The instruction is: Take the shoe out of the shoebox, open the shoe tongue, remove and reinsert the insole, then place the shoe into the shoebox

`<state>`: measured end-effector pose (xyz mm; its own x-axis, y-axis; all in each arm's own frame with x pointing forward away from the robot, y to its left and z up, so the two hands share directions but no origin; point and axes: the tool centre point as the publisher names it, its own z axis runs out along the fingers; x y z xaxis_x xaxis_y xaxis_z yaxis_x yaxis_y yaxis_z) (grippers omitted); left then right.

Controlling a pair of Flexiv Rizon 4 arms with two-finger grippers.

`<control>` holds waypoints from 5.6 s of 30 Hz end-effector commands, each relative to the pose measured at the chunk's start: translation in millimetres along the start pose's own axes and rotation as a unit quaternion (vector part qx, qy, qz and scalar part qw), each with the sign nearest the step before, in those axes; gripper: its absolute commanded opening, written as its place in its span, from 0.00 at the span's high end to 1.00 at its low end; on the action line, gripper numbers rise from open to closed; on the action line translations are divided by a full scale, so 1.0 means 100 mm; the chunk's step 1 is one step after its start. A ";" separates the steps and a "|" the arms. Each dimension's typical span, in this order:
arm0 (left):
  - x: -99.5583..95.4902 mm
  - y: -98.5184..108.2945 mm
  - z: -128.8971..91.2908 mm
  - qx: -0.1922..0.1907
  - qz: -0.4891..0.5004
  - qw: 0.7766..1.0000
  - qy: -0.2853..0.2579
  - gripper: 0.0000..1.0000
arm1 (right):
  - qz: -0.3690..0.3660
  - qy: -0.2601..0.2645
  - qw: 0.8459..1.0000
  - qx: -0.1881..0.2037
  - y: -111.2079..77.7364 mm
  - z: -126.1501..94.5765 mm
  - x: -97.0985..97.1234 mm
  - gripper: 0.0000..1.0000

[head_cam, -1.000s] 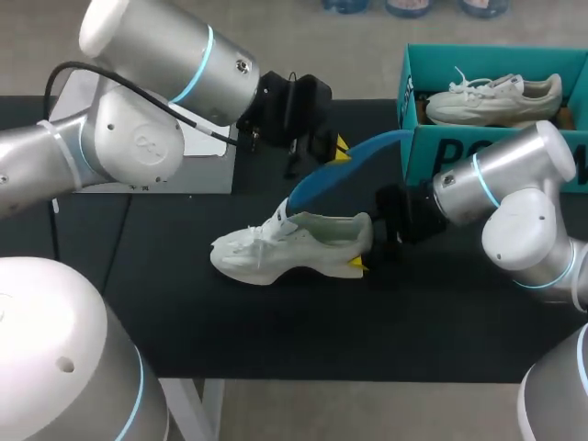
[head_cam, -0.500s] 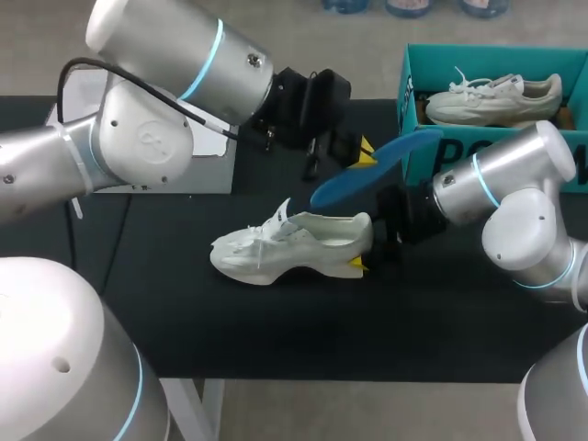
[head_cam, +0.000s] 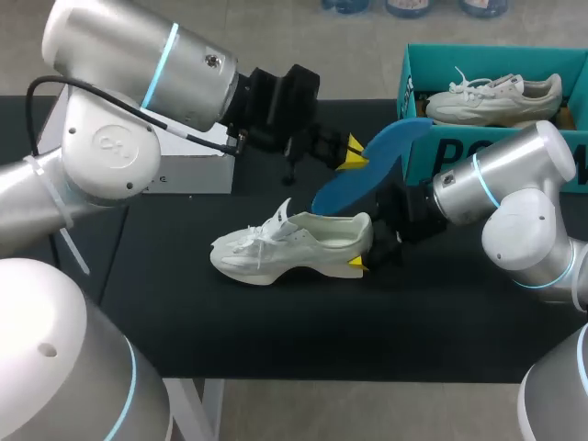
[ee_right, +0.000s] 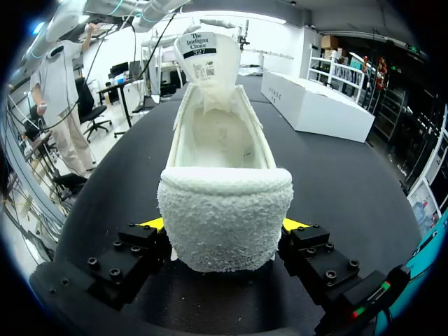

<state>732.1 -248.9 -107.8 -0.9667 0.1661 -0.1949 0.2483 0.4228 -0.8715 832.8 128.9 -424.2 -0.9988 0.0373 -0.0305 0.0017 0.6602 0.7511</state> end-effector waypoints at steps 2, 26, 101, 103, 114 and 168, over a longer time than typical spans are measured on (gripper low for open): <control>0.14 -0.16 0.12 0.162 -0.048 0.986 -0.008 1.00 | 0.000 -0.001 1.000 0.001 -0.03 0.07 -0.01 1.00; 0.66 -0.70 -0.01 0.299 -0.253 0.901 0.190 1.00 | 0.000 -0.001 1.000 0.001 -0.03 0.07 -0.01 1.00; 1.16 -1.05 -0.40 0.249 -0.229 0.913 0.227 1.00 | -0.038 -0.006 0.922 0.385 0.79 -0.68 -0.08 0.00; 1.16 -1.05 -0.40 0.249 -0.229 0.913 0.227 1.00 | -0.030 -0.007 0.923 0.385 0.80 -0.72 -0.06 0.00; 1.16 -1.05 -0.40 0.249 -0.229 0.913 0.227 1.00 | 0.000 -0.015 0.938 0.345 0.80 -0.78 -0.08 0.00; 1.16 -1.05 -0.40 0.249 -0.229 0.913 0.227 1.00 | -0.055 -0.019 0.917 0.394 0.76 0.01 -0.52 0.00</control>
<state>597.6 -237.4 -19.6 -0.8072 0.4756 0.3496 -0.3429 0.1041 -0.9336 876.1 165.1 -354.2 -0.9912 -0.0433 -0.1254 -0.0491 0.9979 0.0434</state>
